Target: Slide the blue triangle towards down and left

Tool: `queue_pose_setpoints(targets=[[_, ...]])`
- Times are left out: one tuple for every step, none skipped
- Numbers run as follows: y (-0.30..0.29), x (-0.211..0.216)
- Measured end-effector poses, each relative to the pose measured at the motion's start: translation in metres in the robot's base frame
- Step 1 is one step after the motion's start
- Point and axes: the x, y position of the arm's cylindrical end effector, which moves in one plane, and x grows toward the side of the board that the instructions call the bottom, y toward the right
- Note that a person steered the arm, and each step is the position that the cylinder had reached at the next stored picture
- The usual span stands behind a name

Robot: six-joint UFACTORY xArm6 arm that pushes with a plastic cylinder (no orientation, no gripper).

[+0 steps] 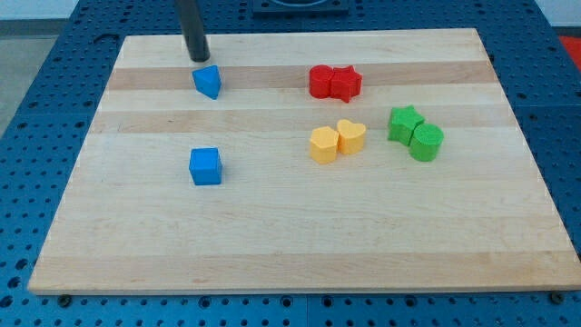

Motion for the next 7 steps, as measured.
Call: queue_pose_setpoints(targets=[[0.041, 0.004], [0.051, 0.005], [0.035, 0.028], [0.025, 0.036], [0.005, 0.055], [0.005, 0.055], [0.027, 0.055]])
